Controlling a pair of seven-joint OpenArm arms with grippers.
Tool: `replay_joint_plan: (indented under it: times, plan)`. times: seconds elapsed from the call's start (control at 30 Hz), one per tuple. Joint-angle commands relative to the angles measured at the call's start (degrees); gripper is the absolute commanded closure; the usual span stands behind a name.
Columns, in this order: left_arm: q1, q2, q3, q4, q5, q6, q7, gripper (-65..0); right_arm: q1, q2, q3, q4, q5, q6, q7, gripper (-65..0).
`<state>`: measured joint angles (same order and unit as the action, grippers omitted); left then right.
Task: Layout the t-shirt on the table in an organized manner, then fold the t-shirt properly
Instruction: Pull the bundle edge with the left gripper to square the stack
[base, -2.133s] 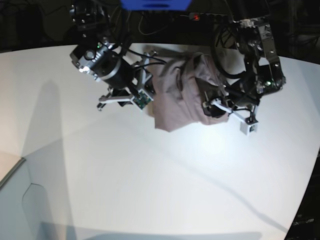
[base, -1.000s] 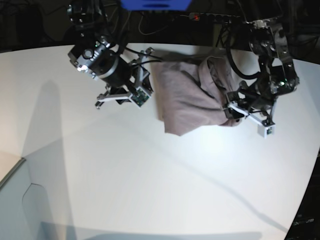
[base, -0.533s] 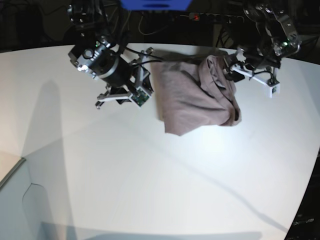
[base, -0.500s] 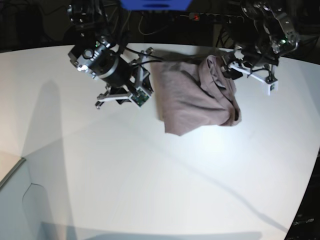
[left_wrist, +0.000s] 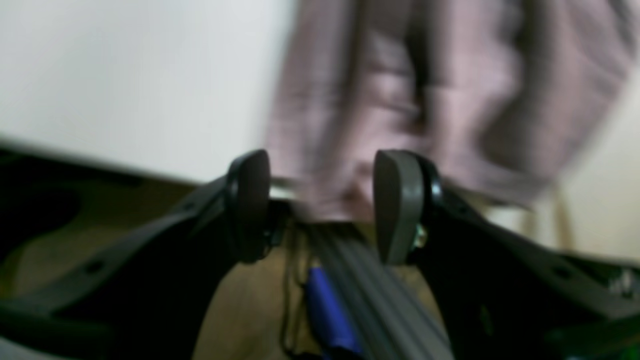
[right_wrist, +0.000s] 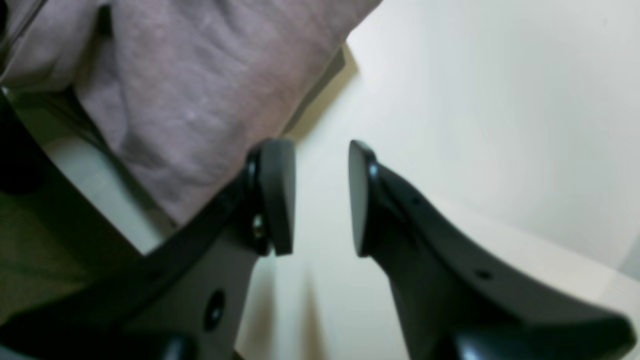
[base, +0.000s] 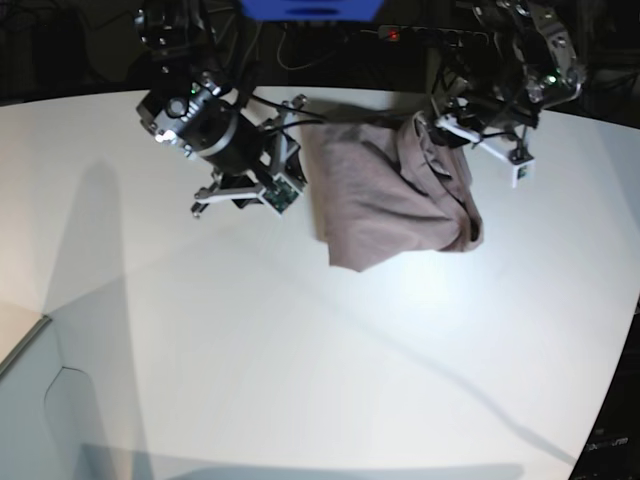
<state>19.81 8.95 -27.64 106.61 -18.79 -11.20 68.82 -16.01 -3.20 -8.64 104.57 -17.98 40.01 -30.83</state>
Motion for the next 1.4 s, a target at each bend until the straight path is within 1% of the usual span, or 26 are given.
replay_joint_plan:
  times: [0.0, 0.3, 0.43, 0.57, 0.6, 0.63, 0.67, 0.83, 0.9, 0.93, 1.07, 1.17, 1.27, 1.37]
  plan:
    - [0.01, 0.05, 0.34, 1.04, -0.42, -0.1, -0.29, -32.1, 0.14, -0.36, -0.1, 0.96, 0.79, -0.01, 1.33, -16.6]
    - [-0.25, 0.05, 0.52, 0.78, 0.02, -0.1, -0.29, -33.7, 0.05, -0.27, 0.16, 1.05, 0.79, -0.01, 1.33, -16.6]
    - [-0.43, -0.82, 0.43, -0.81, -0.33, -0.1, -0.38, -33.6, 0.14, -0.27, 0.16, 1.05, 0.79, -0.01, 1.33, -16.6]
    - [0.01, -0.91, 0.43, -1.77, -0.25, -0.1, -3.72, -33.2, 0.23, -0.27, 0.16, 1.05, 0.79, -0.01, 1.33, -16.6]
    - [0.01, -0.91, 0.43, -2.04, -0.25, -0.1, -4.07, -32.4, 0.32, -0.27, 0.16, 1.05, 0.79, -0.01, 1.33, -16.6]
    - [0.01, -0.91, 0.43, -2.04, -0.33, -0.1, -4.25, -29.9, 0.41, -0.18, 0.16, 1.05, 0.79, -0.01, 1.33, -16.6]
    - [0.01, -0.91, 0.43, -1.95, -0.33, -0.1, -4.33, -25.9, 0.41, -0.18, 0.16, 1.05, 0.79, -0.01, 1.33, -16.6]
    - [-0.25, -0.91, 0.43, -1.95, -0.33, -0.18, -4.6, -0.4, 0.41, -0.09, 0.16, 1.05, 0.79, -0.01, 1.33, -16.6]
    - [-0.34, -2.14, 0.43, -2.04, -0.25, -0.18, -4.6, 0.0, 0.41, -0.09, 0.16, 1.05, 0.79, -0.01, 1.33, -16.6]
    - [-0.34, -2.75, 0.43, -2.04, -0.33, -0.18, -4.6, -0.8, 0.49, -0.09, 0.16, 1.05, 0.79, -0.01, 1.33, -16.6]
    - [-0.25, -3.46, 0.25, -1.51, -0.42, -0.18, -4.6, 0.0, 0.49, -0.09, 0.16, 1.05, 0.79, -0.01, 1.33, -16.6]
    - [-0.43, -4.34, -1.94, -1.68, -0.51, -0.18, -4.6, 0.0, 0.49, -0.09, 0.16, 1.05, 0.79, -0.01, 1.33, -16.6]
    - [-0.43, -4.86, -3.18, -2.12, -2.53, -0.18, -4.6, 0.0, 0.49, -0.09, -0.1, 1.05, 0.79, -0.01, 1.33, -16.6]
    - [-0.43, -4.95, -6.25, -2.21, -5.17, -0.18, -4.6, 0.0, 0.49, -0.18, -0.19, 0.96, 0.79, -0.01, 1.33, -16.6]
